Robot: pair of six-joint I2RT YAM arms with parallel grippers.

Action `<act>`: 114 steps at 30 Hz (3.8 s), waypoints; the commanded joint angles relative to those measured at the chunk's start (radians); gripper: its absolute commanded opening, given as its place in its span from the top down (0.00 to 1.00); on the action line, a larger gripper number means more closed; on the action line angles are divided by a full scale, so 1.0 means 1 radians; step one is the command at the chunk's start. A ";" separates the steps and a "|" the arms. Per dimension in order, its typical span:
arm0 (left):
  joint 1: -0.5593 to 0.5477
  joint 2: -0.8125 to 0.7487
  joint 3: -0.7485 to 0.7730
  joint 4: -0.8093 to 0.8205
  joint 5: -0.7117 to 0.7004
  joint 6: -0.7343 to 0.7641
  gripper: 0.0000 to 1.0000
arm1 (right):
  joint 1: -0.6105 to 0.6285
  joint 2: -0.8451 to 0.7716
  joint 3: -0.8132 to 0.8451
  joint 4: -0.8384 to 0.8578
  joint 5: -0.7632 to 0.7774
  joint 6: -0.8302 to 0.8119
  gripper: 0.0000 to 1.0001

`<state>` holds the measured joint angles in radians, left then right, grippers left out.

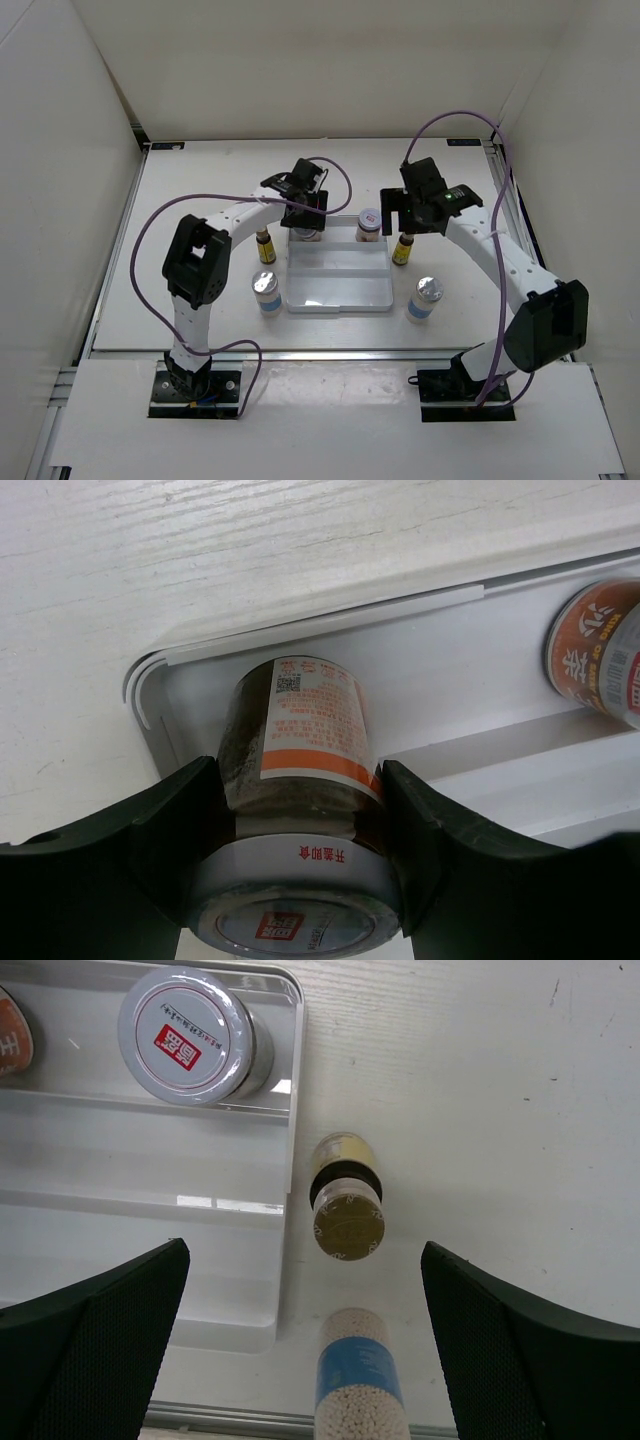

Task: Organize the condiment bottles

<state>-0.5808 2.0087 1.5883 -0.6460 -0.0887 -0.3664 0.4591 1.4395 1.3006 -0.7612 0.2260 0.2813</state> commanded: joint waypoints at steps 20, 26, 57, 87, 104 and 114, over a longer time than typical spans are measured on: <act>0.009 0.111 0.202 -0.138 0.020 -0.002 0.12 | -0.028 0.082 -0.047 -0.006 0.050 0.019 0.12; 0.009 0.131 0.253 -0.181 0.011 0.007 0.00 | -0.028 0.122 -0.057 0.022 0.050 0.019 0.24; 0.009 -0.248 0.313 -0.259 -0.350 0.066 0.00 | -0.028 0.041 0.037 -0.041 0.121 -0.004 1.00; 0.045 -0.492 -0.007 -0.259 -0.272 0.017 0.00 | 0.127 0.085 0.037 0.037 -0.065 0.030 1.00; 0.045 -0.469 -0.114 -0.259 -0.240 0.017 0.00 | 0.127 0.176 0.026 0.046 -0.047 0.048 0.59; 0.045 -0.436 -0.183 -0.201 -0.221 -0.012 0.03 | 0.127 0.154 0.065 -0.003 -0.005 0.048 0.26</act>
<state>-0.5358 1.5795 1.4269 -0.8856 -0.3336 -0.3603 0.5793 1.6188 1.3151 -0.7544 0.1932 0.3233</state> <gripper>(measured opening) 0.977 0.729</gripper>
